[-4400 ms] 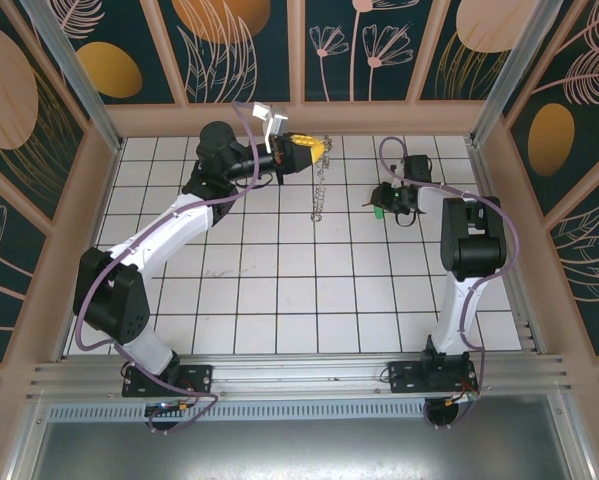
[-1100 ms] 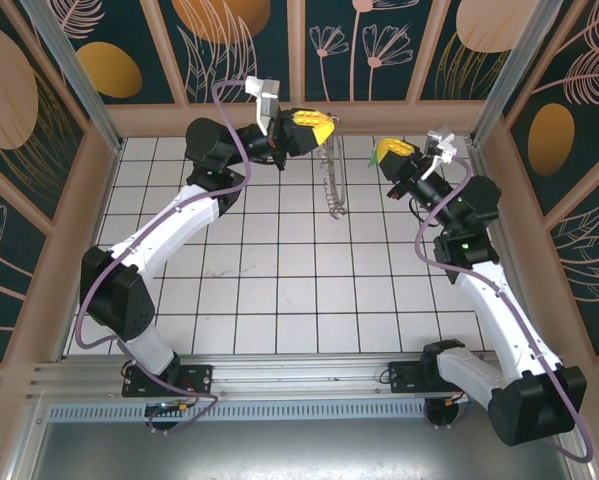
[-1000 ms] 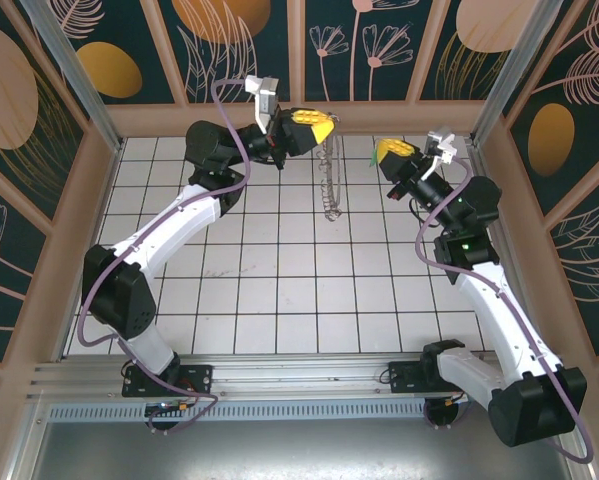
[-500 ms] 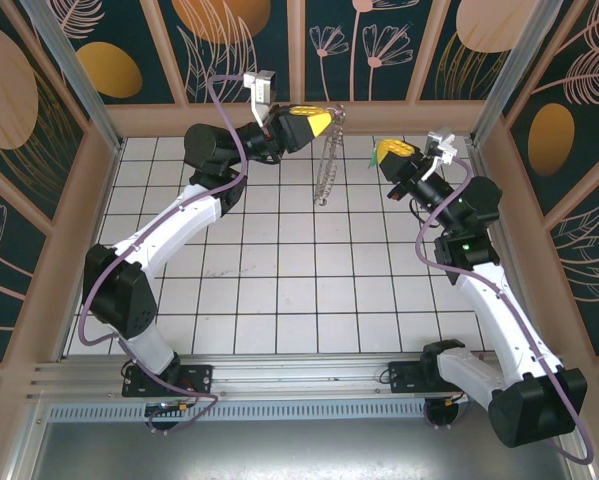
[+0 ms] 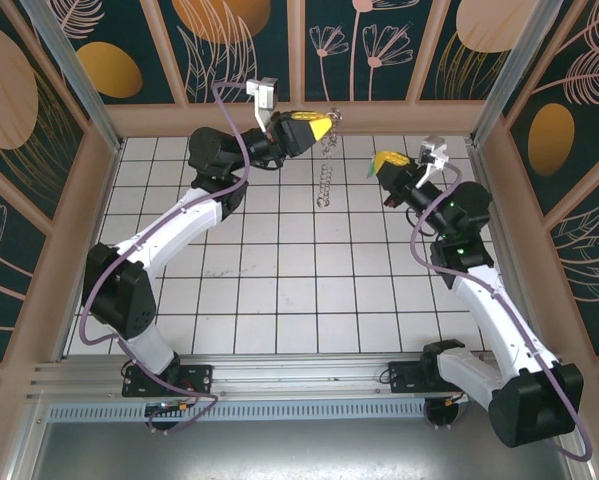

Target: Put the keys on the keyring

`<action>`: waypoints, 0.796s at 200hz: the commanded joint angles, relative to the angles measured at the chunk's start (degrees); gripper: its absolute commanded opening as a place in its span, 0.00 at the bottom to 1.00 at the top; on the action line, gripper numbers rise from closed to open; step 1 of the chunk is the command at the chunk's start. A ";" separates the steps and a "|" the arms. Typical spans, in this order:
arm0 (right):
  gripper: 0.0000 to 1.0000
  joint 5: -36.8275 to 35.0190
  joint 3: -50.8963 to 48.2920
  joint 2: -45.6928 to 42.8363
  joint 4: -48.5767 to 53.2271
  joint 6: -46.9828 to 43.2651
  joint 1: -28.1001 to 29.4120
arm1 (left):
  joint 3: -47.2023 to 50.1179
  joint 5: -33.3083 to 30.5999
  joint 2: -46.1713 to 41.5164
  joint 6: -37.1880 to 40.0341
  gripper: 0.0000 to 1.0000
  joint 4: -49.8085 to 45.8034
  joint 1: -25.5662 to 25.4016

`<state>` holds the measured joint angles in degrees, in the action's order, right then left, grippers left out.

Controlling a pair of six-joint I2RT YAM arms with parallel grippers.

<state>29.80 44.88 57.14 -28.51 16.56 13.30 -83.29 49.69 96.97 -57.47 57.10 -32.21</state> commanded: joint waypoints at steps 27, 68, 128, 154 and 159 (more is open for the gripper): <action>0.00 -1.52 -7.65 0.52 -0.02 5.03 0.59 | 4.52 -1.95 -6.21 16.72 0.00 -9.42 -0.05; 0.00 -2.46 -13.46 3.70 -1.14 8.10 0.89 | 6.65 -2.87 -9.71 31.45 0.00 -20.18 -0.05; 0.00 -2.16 -16.35 7.66 -4.55 10.54 1.14 | 5.68 -2.13 -9.65 33.76 0.00 -23.18 -0.05; 0.00 -2.56 -15.36 8.28 -3.67 9.82 1.20 | 6.51 -1.20 -9.21 32.82 0.00 -21.04 -0.02; 0.00 -2.49 -15.28 8.48 -3.65 9.81 1.22 | 6.63 -1.09 -9.17 32.99 0.00 -20.83 -0.04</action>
<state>27.90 28.45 65.01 -29.04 25.91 14.00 -76.60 47.77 88.44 -25.67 33.43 -32.21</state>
